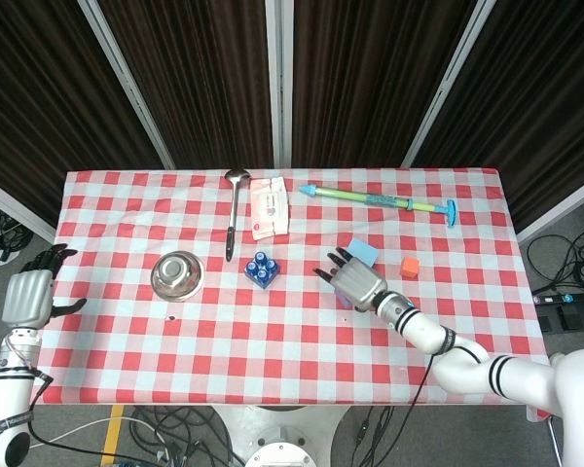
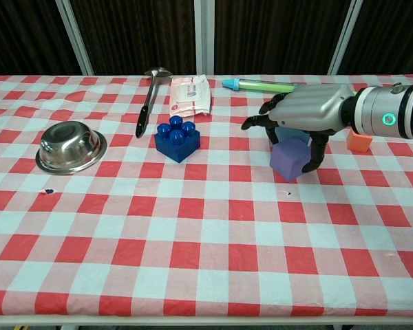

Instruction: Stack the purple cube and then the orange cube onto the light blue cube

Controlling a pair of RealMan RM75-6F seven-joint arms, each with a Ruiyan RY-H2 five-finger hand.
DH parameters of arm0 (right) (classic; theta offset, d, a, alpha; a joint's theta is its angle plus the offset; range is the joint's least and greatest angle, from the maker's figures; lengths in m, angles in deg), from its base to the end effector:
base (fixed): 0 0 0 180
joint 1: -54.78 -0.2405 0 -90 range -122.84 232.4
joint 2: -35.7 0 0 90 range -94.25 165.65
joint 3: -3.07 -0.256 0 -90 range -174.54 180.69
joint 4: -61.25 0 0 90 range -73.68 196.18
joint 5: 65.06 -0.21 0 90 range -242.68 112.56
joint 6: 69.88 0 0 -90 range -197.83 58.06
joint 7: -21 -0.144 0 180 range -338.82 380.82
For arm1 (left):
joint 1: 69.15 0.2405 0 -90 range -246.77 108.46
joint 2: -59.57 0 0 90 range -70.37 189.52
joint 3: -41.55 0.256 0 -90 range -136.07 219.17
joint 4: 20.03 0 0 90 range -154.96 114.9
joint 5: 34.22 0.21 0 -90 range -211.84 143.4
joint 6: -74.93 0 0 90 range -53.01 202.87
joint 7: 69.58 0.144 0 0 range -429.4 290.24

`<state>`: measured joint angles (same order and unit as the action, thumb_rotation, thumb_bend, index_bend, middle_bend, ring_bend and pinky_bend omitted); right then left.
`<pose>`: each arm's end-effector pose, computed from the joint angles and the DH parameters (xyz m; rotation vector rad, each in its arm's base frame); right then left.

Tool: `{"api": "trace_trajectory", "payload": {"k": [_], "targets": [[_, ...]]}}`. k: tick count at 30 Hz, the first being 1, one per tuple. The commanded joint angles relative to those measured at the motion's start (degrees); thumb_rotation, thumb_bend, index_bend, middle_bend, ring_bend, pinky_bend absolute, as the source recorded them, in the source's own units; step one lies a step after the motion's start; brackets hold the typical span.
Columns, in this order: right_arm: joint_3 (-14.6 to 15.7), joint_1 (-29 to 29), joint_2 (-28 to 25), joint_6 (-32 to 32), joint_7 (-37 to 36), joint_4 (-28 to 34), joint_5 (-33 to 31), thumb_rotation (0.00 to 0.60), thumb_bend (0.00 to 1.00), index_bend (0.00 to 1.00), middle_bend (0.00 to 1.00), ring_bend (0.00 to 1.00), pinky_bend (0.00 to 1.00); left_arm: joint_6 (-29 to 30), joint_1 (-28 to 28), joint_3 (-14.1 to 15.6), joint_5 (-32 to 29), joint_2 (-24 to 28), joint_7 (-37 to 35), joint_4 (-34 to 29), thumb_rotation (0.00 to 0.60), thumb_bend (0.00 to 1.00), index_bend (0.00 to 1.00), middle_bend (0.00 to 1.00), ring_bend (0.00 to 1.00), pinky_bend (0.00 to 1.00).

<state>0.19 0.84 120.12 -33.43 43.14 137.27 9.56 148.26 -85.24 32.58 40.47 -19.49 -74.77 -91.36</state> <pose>-0.1473 -0.3688 -0.0295 2.3287 -0.4815 0.5448 -0.3407 0.2718 0.1117 -1.3060 -0.9661 -0.9038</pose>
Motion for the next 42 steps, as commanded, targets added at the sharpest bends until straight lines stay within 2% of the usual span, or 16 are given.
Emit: {"api": "trace_trajectory", "payload": {"k": [1, 15, 22, 35, 42], "targets": [[0.13, 0.04, 0.2, 0.3, -0.24, -0.28, 0.28, 0.6, 0.05, 0.04, 0.38, 0.05, 0.0, -0.04, -0.02, -0.01, 0.0, -0.03, -0.03, 0.04, 0.6, 0.06, 0.29, 0.26, 0.22, 0.31], [0.12, -0.21, 1.07, 1.2, -1.11, -1.63, 0.97, 0.6, 0.09, 0.05, 0.45, 0.1, 0.0, -0.42, -0.12, -0.1, -0.18, -0.15, -0.09, 0.13, 0.6, 0.06, 0.29, 0.26, 0.22, 0.31], [-0.07, 0.01, -0.39, 2.89, -1.44, 0.19, 2.14, 0.6, 0.11, 0.05, 0.47, 0.11, 0.0, -0.49, 0.0, 0.03, -0.07, -0.04, -0.42, 0.23, 0.6, 0.06, 0.29, 0.26, 0.22, 0.31], [-1.99, 0.28, -13.03, 8.81, 1.3, 12.92, 6.77, 0.6, 0.11, 0.06, 0.47, 0.12, 0.0, -1.04, -0.26, 0.27, 0.03, -0.35, 0.18, 0.29, 0.6, 0.06, 0.29, 0.26, 0.22, 0.31], [-1.82, 0.06, -16.97, 8.78, -2.1, 12.9, 9.68, 0.6, 0.11, 0.06, 0.47, 0.12, 0.0, -1.07, -0.35, 0.38, 0.18, -0.42, 0.59, 0.05, 0.6, 0.06, 0.29, 0.26, 0.22, 0.31]]}}
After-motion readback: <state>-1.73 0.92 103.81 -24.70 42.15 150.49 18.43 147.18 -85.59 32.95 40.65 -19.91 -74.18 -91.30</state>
